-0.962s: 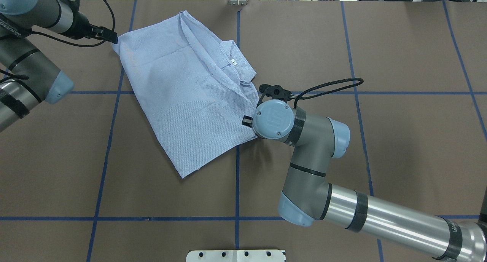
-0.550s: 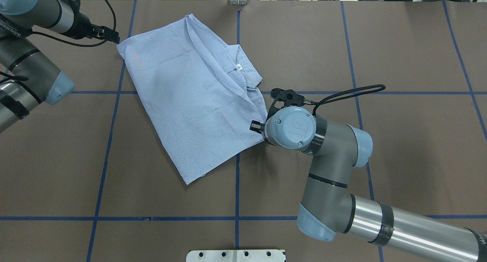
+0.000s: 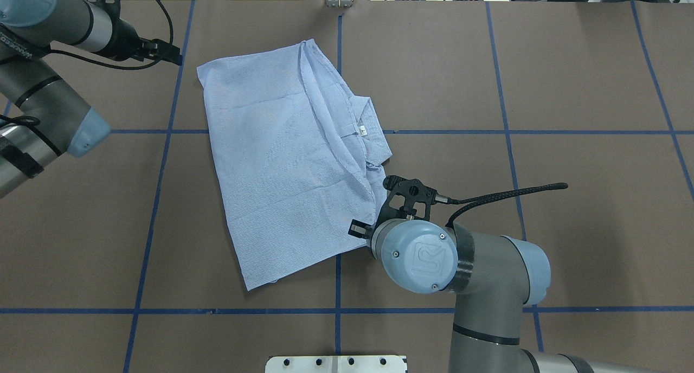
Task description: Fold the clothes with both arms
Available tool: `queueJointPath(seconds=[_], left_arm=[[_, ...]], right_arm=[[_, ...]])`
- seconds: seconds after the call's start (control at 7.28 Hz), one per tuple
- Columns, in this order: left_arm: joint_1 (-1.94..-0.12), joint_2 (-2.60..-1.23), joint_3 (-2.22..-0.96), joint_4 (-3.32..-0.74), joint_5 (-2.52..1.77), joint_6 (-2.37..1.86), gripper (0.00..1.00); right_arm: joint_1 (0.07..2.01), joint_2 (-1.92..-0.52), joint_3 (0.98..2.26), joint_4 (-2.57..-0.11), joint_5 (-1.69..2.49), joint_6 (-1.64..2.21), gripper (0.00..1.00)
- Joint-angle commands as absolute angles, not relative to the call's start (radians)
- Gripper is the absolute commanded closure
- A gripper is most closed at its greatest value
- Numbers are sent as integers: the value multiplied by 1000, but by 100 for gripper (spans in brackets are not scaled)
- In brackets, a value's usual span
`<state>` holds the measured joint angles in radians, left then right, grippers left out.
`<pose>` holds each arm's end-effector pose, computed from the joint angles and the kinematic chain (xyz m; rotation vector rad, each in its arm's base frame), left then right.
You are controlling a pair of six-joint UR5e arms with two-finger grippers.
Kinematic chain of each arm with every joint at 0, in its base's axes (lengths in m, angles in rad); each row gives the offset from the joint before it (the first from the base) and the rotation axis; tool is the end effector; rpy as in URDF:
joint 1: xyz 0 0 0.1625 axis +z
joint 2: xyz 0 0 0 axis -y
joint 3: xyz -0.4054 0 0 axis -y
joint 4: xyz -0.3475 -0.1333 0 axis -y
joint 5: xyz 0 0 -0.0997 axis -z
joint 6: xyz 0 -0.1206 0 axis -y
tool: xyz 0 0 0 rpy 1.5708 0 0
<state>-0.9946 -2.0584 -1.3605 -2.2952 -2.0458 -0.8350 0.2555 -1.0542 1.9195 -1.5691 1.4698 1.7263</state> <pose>0.2985 -0.6029 0.3993 0.4648 0.9650 0.0042 -0.5259 -0.2877 0.2521 0.1389 -0.8675 0.4283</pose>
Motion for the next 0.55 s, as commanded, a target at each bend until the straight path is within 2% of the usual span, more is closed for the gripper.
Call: queueJointPath(seconds=[0.0, 0.41], left_arm=[[-896, -1934, -1583, -2290, -2081, -949, 0], [-723, -1803, -1841, -2287, -2013, -1251, 0]], right_arm=[[239, -1055, 1933, -1591, 1459, 1740, 100], [239, -1052, 1931, -1591, 1459, 1740, 100]])
